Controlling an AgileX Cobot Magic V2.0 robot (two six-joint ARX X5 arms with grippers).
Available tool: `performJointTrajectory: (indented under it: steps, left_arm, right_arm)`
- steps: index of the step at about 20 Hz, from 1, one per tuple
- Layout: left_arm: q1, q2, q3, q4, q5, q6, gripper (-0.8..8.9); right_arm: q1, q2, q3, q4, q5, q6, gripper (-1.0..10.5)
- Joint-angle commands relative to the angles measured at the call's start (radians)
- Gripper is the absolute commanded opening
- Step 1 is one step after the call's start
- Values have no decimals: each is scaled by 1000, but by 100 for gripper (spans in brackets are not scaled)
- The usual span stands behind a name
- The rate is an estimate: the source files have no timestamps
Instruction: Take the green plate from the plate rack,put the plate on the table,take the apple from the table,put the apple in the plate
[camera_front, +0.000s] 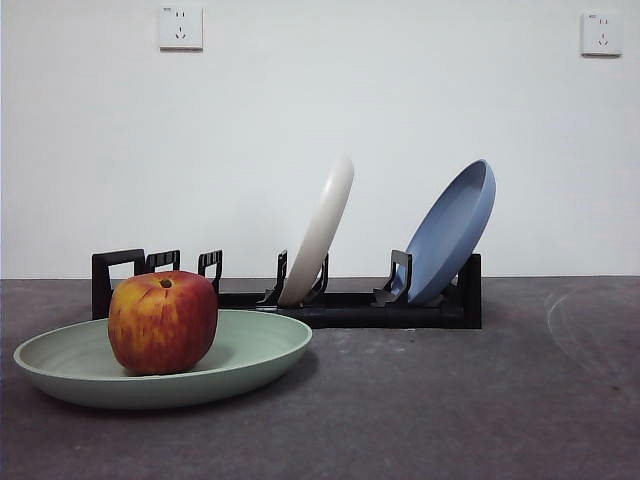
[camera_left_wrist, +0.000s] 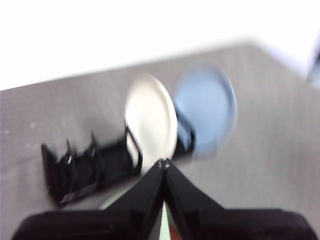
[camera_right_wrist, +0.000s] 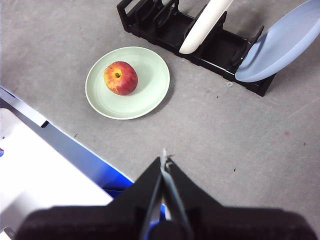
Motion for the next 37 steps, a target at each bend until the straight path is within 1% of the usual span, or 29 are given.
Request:
performJointTrajectory:
  steps: [1,4,5,7,9,11,13,16,19,21,24,26,29,32,37]
  left_arm:
    - [241,-8,-13,113,239,67,-4]
    - [440,-49,-104,261,469,181,-4]
    - [488,-82,-172,335,535,210,-4]
    - [566,-177,-358,507,631,248,-4]
    - [626,-286,-553,642,648,267,-4]
    - [689,-399,-739,731,649,272,-4]
    - [758,-520,-905,783,648,269,-4]
    - [863,-689,-1077,779,648,264,-4]
    - [937,-837,-1186,768,648,265,-4]
    - [963,-904,-1233,730,644,265,-4]
    - [964,-974,-1270,616,605,283,-4]
    - [964,-975,-1292,578,576,291,-4]
    - [970,-975,-1299,515,572,292,-4]
    - [970,-975,-1298,401,518,299,-4]
    - [973,-975,-1299,407,513,287,-4]
  right_arm:
    - [0,1,-7,-24,4,10,2]
    - [0,1,-7,-24,4,10,2]
    - [0,1,-7,-24,4,10,2]
    - [0,1,-7,-24,4,10,2]
    - [0,1,-7,-24,4,10,2]
    - [0,1,-7,-24,4,10,2]
    - [0,1,-7,-24,4,10,2]
    - [0,1,-7,-24,4,10,2]
    - [0,1,-7,-24,4,10,2]
    - [0,1,-7,-24,4,10,2]
    - [0,1,-7,-24,4,10,2]
    - [0,1,-7,-24,4,10,2]
    - [0,1,-7,-24,5,10,2]
    - [0,1,-7,-24,24,10,2]
    - [0,1,-7,-24,27,10,2]
